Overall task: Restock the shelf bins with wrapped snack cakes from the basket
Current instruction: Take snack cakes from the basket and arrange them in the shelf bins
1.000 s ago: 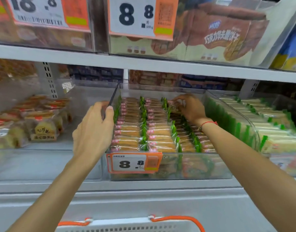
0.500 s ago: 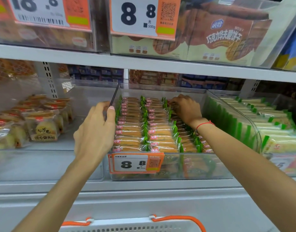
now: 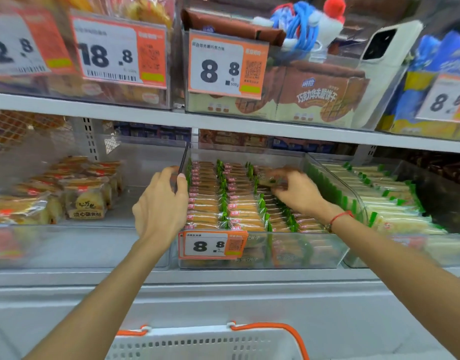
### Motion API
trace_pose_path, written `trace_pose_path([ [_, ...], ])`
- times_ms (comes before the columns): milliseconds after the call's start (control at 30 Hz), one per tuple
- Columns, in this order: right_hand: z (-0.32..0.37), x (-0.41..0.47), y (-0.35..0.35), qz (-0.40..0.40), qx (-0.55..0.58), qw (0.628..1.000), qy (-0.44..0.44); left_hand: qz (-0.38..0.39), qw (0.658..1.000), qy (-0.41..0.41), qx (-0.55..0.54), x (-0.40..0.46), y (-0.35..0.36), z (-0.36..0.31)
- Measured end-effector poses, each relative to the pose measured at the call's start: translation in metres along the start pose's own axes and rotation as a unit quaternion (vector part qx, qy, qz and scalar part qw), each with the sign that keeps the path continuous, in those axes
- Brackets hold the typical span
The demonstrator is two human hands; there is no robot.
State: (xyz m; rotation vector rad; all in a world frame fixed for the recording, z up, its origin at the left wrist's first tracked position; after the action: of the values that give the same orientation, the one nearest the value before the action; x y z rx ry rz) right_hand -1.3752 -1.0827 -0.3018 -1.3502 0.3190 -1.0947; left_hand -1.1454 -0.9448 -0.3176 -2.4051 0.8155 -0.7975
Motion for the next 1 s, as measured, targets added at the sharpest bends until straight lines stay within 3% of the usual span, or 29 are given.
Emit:
trace_pose_path([
  [167,0.044,-0.057,-0.030,-0.067,0.046,0.996,-0.043,-0.032,0.994,0.080,-0.069,-0.007,-0.007,0.001],
  [300,0.074,-0.106,-0.031,-0.040,0.100,0.992,-0.069,-0.071,0.962,0.245,-0.095,-0.052,-0.030,-0.009],
  [367,0.082,-0.127,-0.016,0.010,0.088,0.993,-0.075,-0.065,0.952,0.290,-0.077,-0.083,-0.038,-0.005],
  [433,0.084,-0.146,0.007,0.102,0.031,0.992,-0.065,-0.027,0.959,0.278,-0.042,-0.109,-0.041,0.007],
  [500,0.085,-0.164,0.033,0.208,-0.020,0.976,-0.053,0.074,0.972,0.222,0.009,-0.130,-0.037,0.023],
  [567,0.087,-0.178,0.058,0.294,-0.041,0.954,-0.041,0.188,0.963,0.170,0.094,-0.146,-0.025,0.045],
  [633,0.087,-0.191,0.085,0.361,-0.055,0.930,-0.028,0.304,0.919,0.150,0.201,-0.163,-0.010,0.070],
  [733,0.080,-0.214,0.135,0.416,-0.046,0.908,0.009,0.455,0.826,0.114,0.313,-0.194,0.013,0.120],
  [1000,0.072,-0.304,0.238,0.545,-0.013,0.835,0.067,0.549,0.706,0.141,0.425,-0.265,0.039,0.249],
])
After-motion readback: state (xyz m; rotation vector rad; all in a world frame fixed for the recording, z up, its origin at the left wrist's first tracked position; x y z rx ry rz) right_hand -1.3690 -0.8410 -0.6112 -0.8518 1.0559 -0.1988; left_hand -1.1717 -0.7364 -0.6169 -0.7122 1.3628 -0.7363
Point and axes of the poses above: each hand's wrist, its own x-axis towards the middle knuckle, its own y-axis out of the palm, z = x × y, the point moved 3 cm from there along x, towards the middle knuckle, and after that the axes turned 5 degrees about -y, right-handed, at the moved point
